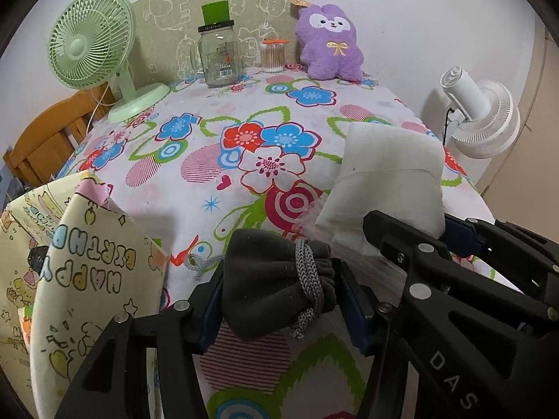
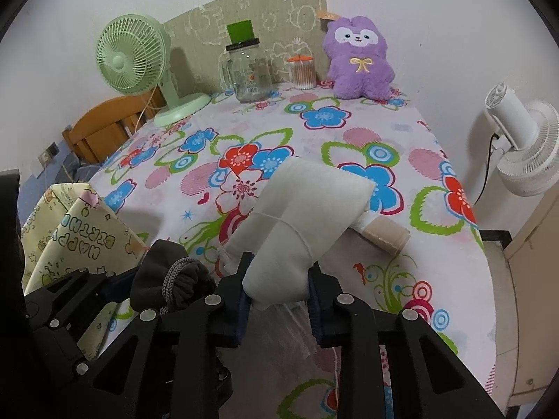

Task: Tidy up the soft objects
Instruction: 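Carry the grey pouch with the left tool while the right tool carries the white cloth toward the box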

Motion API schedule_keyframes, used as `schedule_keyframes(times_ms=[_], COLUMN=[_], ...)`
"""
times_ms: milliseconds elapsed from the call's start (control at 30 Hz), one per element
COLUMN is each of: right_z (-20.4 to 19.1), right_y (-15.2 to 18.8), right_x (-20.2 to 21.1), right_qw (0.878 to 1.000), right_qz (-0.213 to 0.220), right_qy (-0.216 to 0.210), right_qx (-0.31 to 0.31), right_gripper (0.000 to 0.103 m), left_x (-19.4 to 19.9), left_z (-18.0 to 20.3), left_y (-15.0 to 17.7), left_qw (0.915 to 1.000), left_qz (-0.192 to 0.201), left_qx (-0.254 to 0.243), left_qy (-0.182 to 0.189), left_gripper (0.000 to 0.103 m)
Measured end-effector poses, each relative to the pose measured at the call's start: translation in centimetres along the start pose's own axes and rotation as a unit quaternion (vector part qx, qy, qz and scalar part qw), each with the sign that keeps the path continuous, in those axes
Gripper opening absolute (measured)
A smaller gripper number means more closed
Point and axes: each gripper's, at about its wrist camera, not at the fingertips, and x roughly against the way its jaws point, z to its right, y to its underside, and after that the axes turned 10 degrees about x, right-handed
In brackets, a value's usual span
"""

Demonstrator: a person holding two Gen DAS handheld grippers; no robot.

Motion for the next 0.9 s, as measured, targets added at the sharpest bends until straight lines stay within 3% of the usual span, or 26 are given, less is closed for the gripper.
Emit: schedule_keyframes(times_ms=[900], right_z=[-0.9], right_y=[0.9], right_x=[6.4], right_qw=[0.998], right_qz=[0.05], right_qy=[0.036], right_qx=[-0.008], right_gripper=[0.03], left_x=[5.4], left_z=[1.1], left_y=[0.9], left_qw=[0.9987], left_qz=[0.045], left_qx=[-0.021], left_qy=[0.015], left_gripper=[0.06])
